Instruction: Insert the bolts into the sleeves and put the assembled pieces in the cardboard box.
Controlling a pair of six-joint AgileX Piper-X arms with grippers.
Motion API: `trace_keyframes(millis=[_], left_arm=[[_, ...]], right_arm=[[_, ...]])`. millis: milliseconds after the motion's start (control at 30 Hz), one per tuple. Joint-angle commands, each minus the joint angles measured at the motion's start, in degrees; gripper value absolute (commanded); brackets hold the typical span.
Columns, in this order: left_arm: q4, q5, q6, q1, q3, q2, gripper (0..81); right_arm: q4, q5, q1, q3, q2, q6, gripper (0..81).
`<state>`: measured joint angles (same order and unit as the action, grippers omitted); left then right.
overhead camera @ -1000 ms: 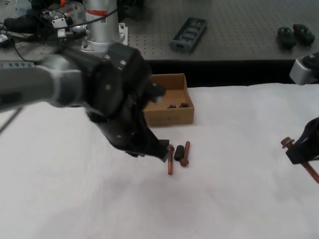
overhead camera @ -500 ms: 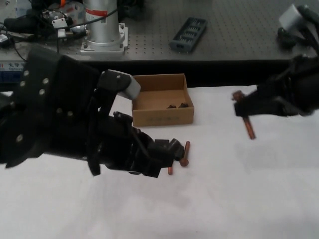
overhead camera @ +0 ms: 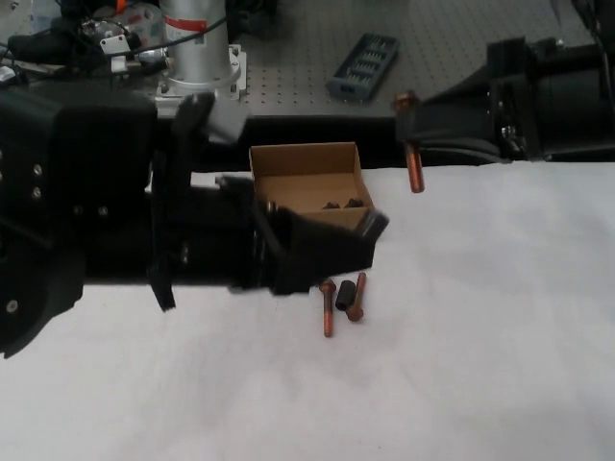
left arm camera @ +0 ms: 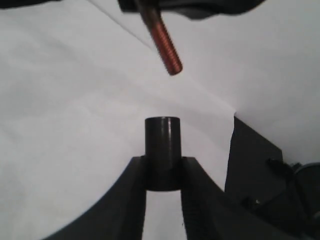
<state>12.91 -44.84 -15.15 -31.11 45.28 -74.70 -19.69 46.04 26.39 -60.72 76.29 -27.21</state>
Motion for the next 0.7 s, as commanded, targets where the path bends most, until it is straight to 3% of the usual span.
trace_keyframes(millis=[0, 167, 667], left_arm=[[3.98, -0.85, -3.32, -0.04, 0.15, 0.71, 0.6], [3.98, -2.07, -4.21, -0.04, 0.15, 0.83, 0.6], [7.42, -2.22, -5.82, -0.04, 0.15, 0.90, 0.6]], right_arm=[[1.61, 1.04, 1.09, -0.04, 0.00, -0.21, 2.9], [5.22, 0.79, 3.68, -0.04, 0.00, -1.74, 2.9], [5.55, -0.48, 3.57, -0.04, 0.00, -1.45, 2.9]])
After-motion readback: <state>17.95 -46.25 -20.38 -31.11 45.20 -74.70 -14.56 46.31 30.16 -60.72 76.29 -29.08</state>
